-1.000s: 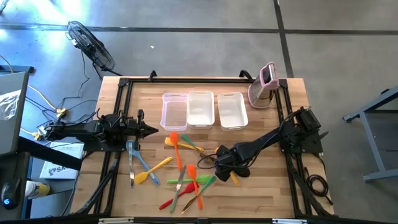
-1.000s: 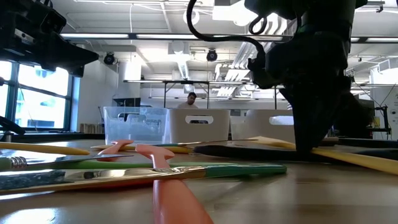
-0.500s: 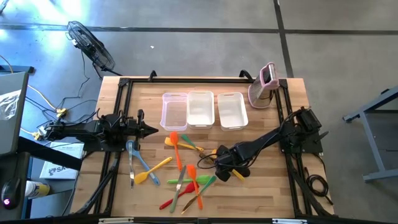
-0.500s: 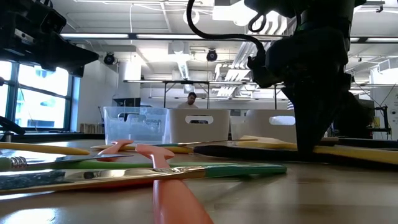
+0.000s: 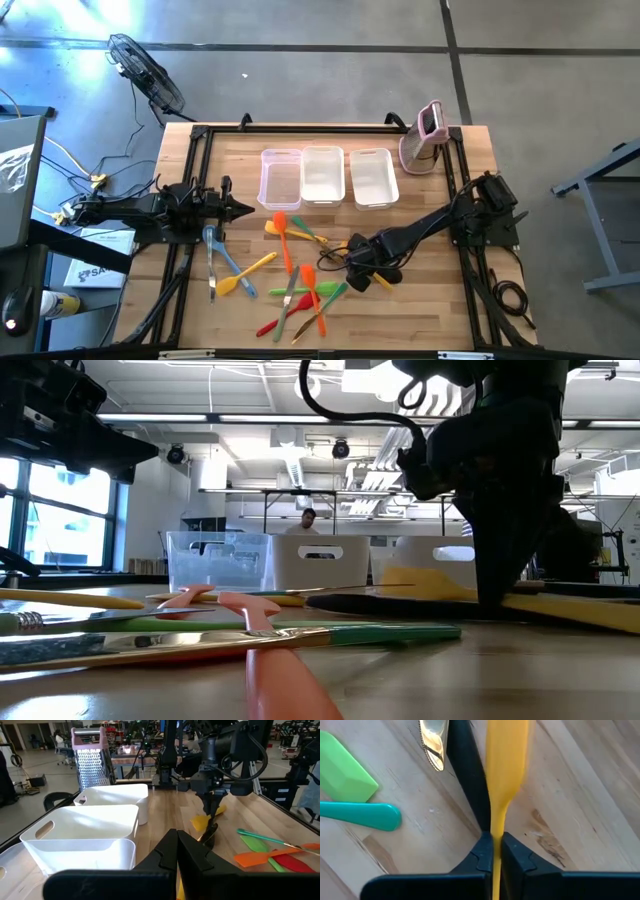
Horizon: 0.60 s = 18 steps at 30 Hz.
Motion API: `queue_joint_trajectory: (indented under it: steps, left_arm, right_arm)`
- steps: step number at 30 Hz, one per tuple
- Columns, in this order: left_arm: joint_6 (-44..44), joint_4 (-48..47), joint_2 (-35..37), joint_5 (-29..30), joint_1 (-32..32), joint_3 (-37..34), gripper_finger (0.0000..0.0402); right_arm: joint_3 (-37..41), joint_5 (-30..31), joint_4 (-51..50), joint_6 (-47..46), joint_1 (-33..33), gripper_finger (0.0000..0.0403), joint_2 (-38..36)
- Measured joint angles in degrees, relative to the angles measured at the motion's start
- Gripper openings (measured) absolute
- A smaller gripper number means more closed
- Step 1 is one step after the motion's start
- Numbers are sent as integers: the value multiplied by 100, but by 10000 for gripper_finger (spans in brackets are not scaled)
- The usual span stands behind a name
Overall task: Pick & Place Kitchen Items
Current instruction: Put the bottom right yellow spatula into the right white bin
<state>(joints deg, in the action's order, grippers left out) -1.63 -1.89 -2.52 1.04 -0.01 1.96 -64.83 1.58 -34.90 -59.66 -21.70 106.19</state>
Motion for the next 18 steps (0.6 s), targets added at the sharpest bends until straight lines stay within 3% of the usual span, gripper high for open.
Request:
queue_joint_trajectory:
  steps: [18]
  left_arm:
    - [0, -22, 0, -4, 0, 2, 1]
  right_arm:
    - [-263, -133, 69, 105, -141, 4, 33]
